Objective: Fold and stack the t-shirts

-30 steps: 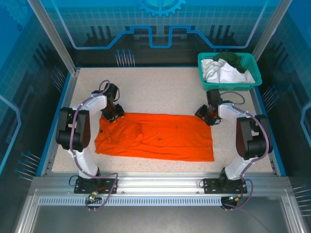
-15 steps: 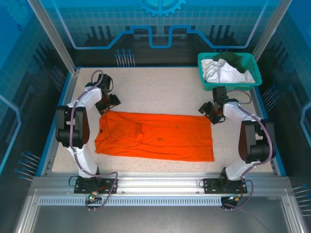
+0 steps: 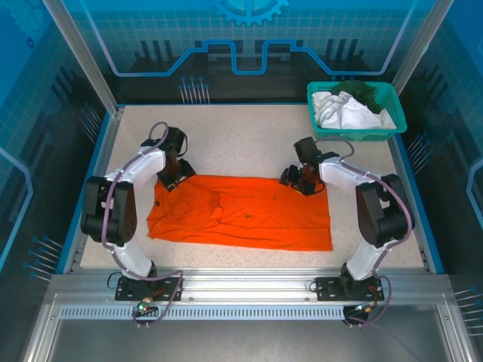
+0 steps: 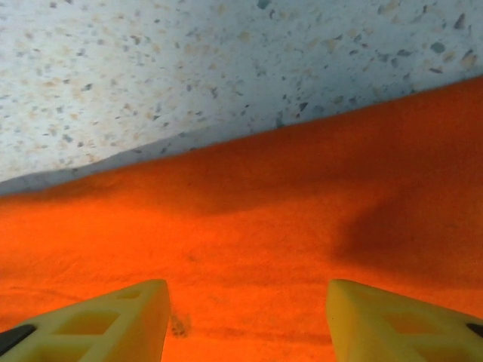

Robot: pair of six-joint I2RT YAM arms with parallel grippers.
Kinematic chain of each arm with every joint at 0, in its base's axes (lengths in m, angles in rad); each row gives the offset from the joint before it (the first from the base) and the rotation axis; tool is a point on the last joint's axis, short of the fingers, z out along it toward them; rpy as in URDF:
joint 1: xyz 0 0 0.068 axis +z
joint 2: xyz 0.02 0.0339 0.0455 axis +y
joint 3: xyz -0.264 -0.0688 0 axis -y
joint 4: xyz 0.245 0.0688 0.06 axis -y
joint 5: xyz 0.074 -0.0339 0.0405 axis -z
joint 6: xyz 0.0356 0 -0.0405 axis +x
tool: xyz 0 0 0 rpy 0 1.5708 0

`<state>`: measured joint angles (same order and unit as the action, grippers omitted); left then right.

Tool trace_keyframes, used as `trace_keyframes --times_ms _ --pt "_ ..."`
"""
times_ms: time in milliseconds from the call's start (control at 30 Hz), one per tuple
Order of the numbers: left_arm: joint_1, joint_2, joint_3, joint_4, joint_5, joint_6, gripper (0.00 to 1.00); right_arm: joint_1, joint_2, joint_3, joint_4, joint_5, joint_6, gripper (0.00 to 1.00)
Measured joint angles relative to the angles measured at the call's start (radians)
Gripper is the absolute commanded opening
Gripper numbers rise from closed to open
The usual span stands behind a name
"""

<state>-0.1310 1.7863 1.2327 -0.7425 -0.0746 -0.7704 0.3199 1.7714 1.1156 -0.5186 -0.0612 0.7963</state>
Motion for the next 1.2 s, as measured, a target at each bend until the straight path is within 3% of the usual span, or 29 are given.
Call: trace_keyframes --times_ms 167,400,600,767,833,900,1000,1200 --pt "0.001 0.159 0.076 -0.003 -0.016 -0.014 0.53 -0.013 0.023 0.011 -0.037 0.0 -0.015 0.57" --pt "0.003 0.327 0.318 -0.101 -0.051 -0.013 0.54 -0.068 0.059 0.019 -0.062 -0.038 -0.011 0.58" --pt "-0.001 0.585 0.76 -0.199 -0.059 0.021 0.62 -0.072 0.04 -0.01 -0.052 -0.101 0.04 0.62" --pt "-0.026 0.843 1.237 -0.233 -0.016 0.063 0.75 -0.034 -0.004 -0.058 -0.068 -0.131 0.095 0.64" --pt "-0.037 0.902 1.355 -0.232 0.003 0.069 0.83 -0.013 -0.013 -0.058 -0.089 -0.13 0.098 0.68" --pt "-0.045 0.909 1.385 -0.229 0.016 0.071 0.91 0.0 -0.031 -0.056 -0.113 -0.123 0.091 0.7" --pt "-0.05 0.853 1.34 -0.216 0.015 0.093 0.92 0.003 -0.079 -0.039 -0.147 -0.107 0.041 0.65" --pt "-0.026 0.496 0.956 -0.176 -0.019 0.108 0.74 0.071 -0.155 0.02 -0.132 -0.164 -0.141 0.45"
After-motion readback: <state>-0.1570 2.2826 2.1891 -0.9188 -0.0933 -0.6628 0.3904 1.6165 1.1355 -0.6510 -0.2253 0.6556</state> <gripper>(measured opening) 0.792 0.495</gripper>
